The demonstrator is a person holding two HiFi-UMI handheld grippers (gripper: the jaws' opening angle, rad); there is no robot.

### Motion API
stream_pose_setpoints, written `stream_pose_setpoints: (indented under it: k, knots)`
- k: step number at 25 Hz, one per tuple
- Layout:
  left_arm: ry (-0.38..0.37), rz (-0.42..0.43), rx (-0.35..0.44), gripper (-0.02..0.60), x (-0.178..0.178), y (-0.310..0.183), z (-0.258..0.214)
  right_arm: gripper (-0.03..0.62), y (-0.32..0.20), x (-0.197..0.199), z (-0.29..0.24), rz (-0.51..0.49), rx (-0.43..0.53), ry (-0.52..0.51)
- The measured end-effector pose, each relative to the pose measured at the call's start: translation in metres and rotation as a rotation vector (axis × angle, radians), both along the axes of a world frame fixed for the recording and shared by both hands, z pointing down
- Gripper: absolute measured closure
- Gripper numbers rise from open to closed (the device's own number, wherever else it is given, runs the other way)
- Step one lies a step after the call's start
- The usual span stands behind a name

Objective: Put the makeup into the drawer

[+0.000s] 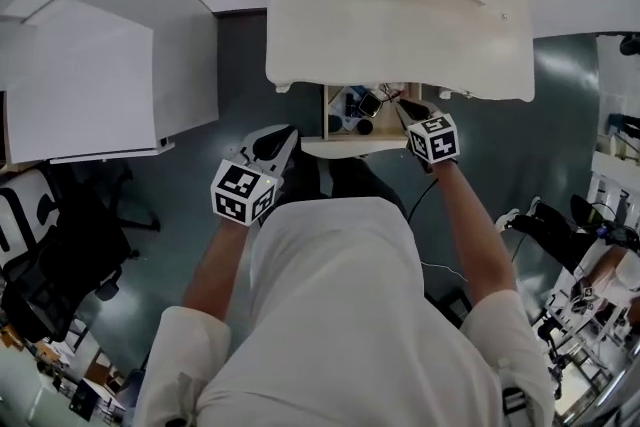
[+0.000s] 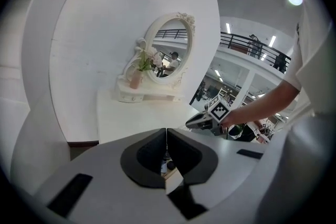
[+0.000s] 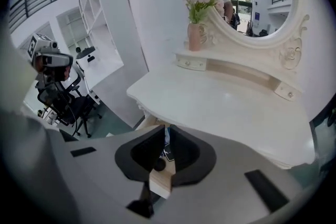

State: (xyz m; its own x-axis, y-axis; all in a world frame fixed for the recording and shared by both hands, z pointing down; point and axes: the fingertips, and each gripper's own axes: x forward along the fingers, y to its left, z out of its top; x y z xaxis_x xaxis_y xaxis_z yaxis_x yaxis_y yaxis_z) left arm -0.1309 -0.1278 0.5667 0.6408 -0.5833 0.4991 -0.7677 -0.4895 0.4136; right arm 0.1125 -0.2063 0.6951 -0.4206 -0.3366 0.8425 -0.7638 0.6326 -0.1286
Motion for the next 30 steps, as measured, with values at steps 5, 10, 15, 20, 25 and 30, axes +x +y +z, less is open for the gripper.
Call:
stream_pose_setpoints:
  k: [5, 10, 15, 20, 25, 30]
  knots:
    - [-0.007, 0.04, 0.016, 0.563, -0.002, -0.007, -0.007, 0.554, 0.006, 0.009, -0.048, 0.085, 0.078, -0.051]
    - [-0.008, 0.058, 0.056, 0.563, 0.011, -0.013, -0.021, 0.562, 0.016, 0.019, -0.089, 0.116, 0.159, -0.096]
    - [-0.013, 0.044, 0.091, 0.563, 0.034, -0.012, -0.033, 0.565, 0.03, 0.035, -0.122, 0.128, 0.236, -0.15]
    - [-0.025, 0.001, 0.137, 0.563, 0.056, -0.003, -0.051, 0.566, 0.047, 0.054, -0.145, 0.125, 0.285, -0.198]
    - [-0.02, -0.077, 0.168, 0.563, 0.08, 0.018, -0.067, 0.566, 0.068, 0.076, -0.171, 0.081, 0.336, -0.232]
    - [-0.037, -0.113, 0.195, 0.563, 0.104, 0.046, -0.077, 0.566, 0.088, 0.1, -0.187, 0.06, 0.372, -0.266]
